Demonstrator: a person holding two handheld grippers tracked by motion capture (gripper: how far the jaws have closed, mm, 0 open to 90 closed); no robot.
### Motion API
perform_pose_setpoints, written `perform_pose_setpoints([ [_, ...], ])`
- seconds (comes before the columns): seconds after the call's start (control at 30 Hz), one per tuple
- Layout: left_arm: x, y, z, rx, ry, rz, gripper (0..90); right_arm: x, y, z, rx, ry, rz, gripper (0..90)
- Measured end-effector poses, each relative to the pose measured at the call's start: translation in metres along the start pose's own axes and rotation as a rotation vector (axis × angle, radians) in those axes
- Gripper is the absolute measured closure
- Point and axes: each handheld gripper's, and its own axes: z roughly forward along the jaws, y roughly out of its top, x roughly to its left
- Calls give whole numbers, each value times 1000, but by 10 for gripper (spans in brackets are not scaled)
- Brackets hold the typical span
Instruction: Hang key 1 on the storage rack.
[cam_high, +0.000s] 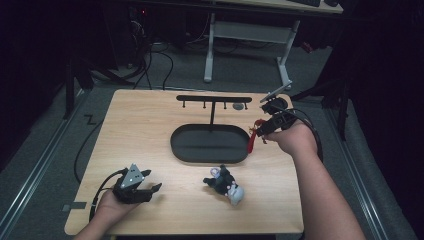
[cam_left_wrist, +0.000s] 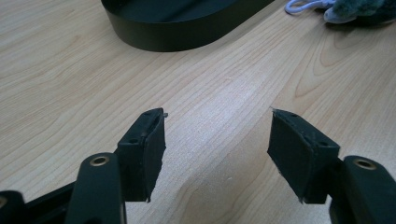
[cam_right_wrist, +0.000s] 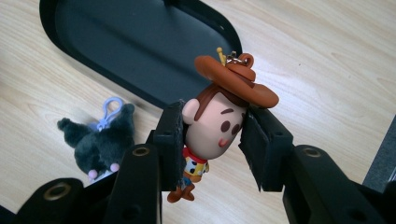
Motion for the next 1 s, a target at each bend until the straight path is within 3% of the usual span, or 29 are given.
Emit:
perform_pose_setpoints([
  [1.0,3,-1,0,3,1,-12,367,6,51,5,-4,-9,-25,605],
])
